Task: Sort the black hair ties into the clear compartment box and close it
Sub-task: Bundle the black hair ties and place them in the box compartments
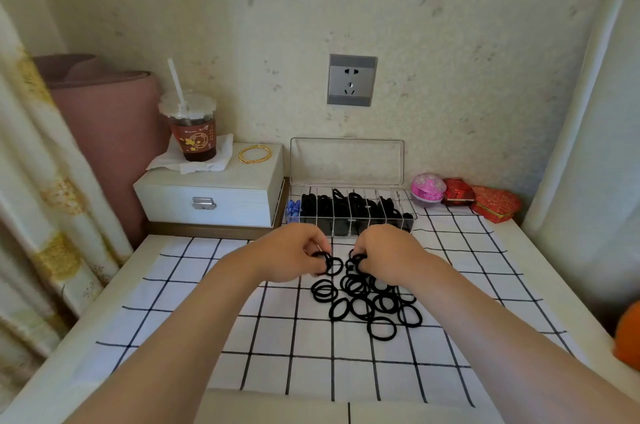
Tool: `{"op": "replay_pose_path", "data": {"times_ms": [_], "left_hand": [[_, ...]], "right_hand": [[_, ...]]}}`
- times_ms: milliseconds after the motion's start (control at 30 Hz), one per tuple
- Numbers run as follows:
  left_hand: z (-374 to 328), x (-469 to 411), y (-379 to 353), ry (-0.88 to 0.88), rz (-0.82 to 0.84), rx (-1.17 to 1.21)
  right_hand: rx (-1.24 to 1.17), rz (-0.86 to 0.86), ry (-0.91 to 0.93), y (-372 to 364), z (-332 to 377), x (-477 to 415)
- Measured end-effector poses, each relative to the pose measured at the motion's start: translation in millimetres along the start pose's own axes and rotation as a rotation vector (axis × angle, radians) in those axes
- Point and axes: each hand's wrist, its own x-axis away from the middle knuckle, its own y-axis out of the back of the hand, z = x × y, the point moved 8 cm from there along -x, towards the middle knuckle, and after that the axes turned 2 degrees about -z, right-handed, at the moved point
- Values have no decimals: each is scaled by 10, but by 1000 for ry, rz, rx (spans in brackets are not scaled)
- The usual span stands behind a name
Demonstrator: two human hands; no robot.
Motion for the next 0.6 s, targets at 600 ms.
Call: {"op": "replay_pose_path", "data": {"times_ms": [600], "left_hand": [[9,-14,-321,65,76,-317]], "right_hand": [[-321,-51,41,172,-77,51]]}}
